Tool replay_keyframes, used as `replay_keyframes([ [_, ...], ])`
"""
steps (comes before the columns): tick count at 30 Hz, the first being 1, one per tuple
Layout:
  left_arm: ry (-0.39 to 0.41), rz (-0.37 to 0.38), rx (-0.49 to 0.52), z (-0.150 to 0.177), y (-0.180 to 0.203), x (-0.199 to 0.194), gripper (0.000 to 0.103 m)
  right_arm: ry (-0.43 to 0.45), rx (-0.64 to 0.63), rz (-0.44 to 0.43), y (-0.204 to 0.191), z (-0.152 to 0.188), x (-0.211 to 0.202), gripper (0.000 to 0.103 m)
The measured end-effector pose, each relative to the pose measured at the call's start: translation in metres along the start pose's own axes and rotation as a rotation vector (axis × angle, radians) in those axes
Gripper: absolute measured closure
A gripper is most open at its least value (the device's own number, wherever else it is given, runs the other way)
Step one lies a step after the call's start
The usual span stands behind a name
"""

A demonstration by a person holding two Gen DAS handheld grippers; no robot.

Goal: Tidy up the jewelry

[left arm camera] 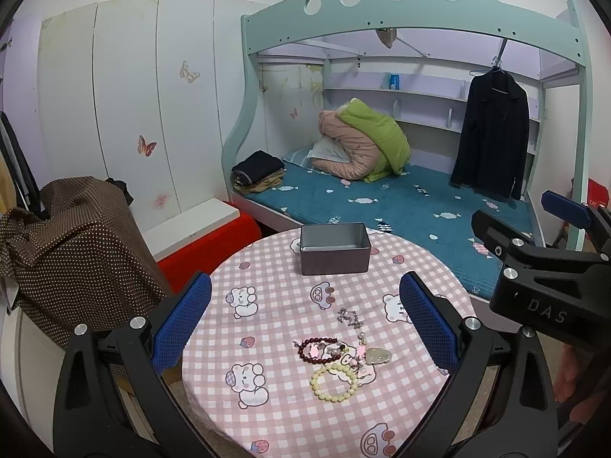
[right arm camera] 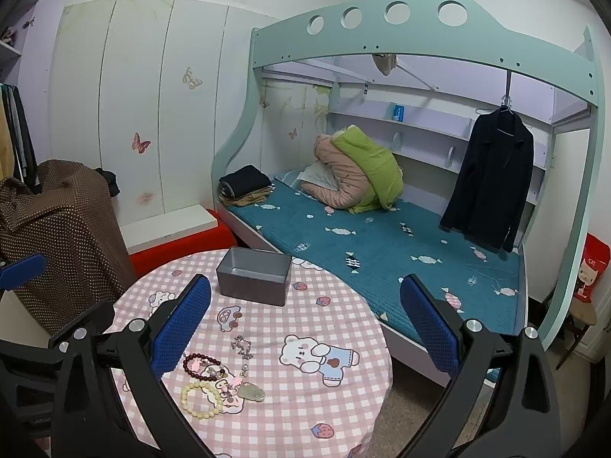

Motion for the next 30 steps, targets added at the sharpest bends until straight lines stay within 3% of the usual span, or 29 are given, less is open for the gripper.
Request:
replay_keyframes([
  [20,0.007,-0.001,0.014,0.001,-0.006,0.007,0.005,0.020,0.000,-0.015,0.003,-0.001,0.000,0.008],
  [21,0.006,-0.003,0.019,0.001,0.008,0.006,0.005,0.020,0.003,-0.015,0.004,-0.002,0.000,0.008],
  [30,0.015,-0.017,0.004,0.004,0.010,0.007,0.005,0.006,0.008,-0.014,0.011,0.000,0.000,0.008],
])
Point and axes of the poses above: each gripper's, at about its wrist camera, not at the fingertips, and x roughly the way its jaws point, y to its right, z to its underside, the point moved 5 cm from there along x, roughly the way its jaws point, and after that the axes turned 13 degrees about z, right-handed, at the moved point
